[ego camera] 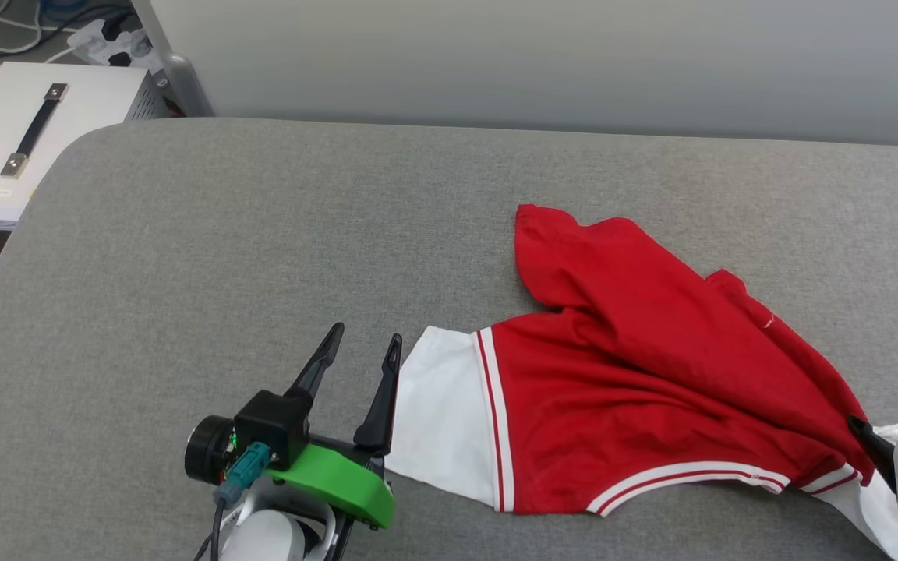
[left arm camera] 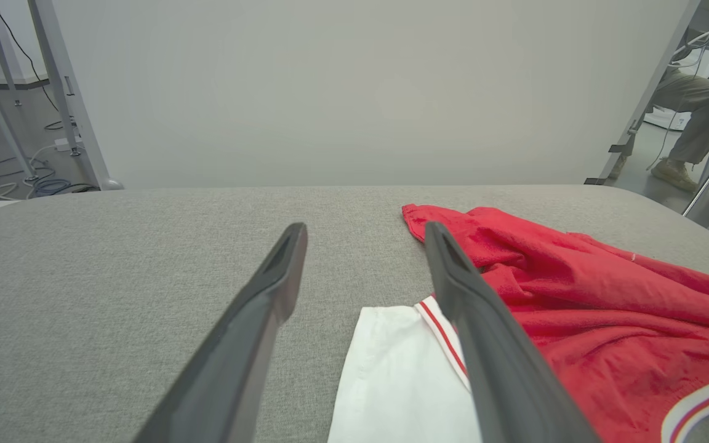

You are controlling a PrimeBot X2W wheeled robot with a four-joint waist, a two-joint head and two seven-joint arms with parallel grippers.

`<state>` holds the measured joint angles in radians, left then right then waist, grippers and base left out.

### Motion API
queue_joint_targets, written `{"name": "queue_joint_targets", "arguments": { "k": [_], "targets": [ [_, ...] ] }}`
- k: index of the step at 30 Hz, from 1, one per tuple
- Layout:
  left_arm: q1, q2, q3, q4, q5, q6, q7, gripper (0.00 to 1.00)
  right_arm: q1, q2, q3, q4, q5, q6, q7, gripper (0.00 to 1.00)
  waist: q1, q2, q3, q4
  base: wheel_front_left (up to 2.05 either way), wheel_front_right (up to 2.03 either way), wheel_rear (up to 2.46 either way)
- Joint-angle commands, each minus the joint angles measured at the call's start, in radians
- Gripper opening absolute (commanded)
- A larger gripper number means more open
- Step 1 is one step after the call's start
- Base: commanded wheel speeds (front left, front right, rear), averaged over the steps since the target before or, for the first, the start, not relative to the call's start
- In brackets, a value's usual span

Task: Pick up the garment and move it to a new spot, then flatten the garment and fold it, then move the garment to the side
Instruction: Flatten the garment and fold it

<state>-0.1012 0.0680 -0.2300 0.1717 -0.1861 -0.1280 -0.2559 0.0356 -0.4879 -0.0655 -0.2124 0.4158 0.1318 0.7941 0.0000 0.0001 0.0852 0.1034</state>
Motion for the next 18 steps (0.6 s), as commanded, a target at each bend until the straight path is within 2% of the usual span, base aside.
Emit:
{"name": "queue_joint_targets", "arguments": {
  "k": [1, 4, 9, 18],
  "targets": [
    [-0.013, 0.002, -0.003, -0.007, -0.01, -0.003, -0.006, 1.0, -0.03, -0.022, 0.008, -0.025, 0.005, -0.001, 0.061, 1.0, 0.0, -0.0001, 0.02, 0.019, 0.0, 0.0, 0.0],
    [-0.027, 0.0, -0.008, -0.012, -0.01, -0.003, -0.006, 1.0, -0.119, -0.032, 0.028, -0.043, 0.037, -0.001, 0.198, 1.0, 0.0, -0.0001, 0.054, 0.046, 0.0, 0.0, 0.0],
    [-0.05, -0.003, -0.022, -0.015, -0.011, -0.003, -0.006, 1.0, -0.241, -0.013, 0.06, 0.029, 0.074, -0.001, 0.313, 1.0, 0.0, -0.0001, 0.103, 0.089, 0.0, 0.0, 0.0],
    [-0.091, -0.007, -0.046, -0.017, 0.007, -0.003, -0.006, 1.0, -0.388, -0.061, 0.147, 0.214, 0.071, -0.001, 0.364, 1.0, 0.0, -0.0001, 0.186, 0.16, 0.0, 0.0, 0.0]
  ]
}}
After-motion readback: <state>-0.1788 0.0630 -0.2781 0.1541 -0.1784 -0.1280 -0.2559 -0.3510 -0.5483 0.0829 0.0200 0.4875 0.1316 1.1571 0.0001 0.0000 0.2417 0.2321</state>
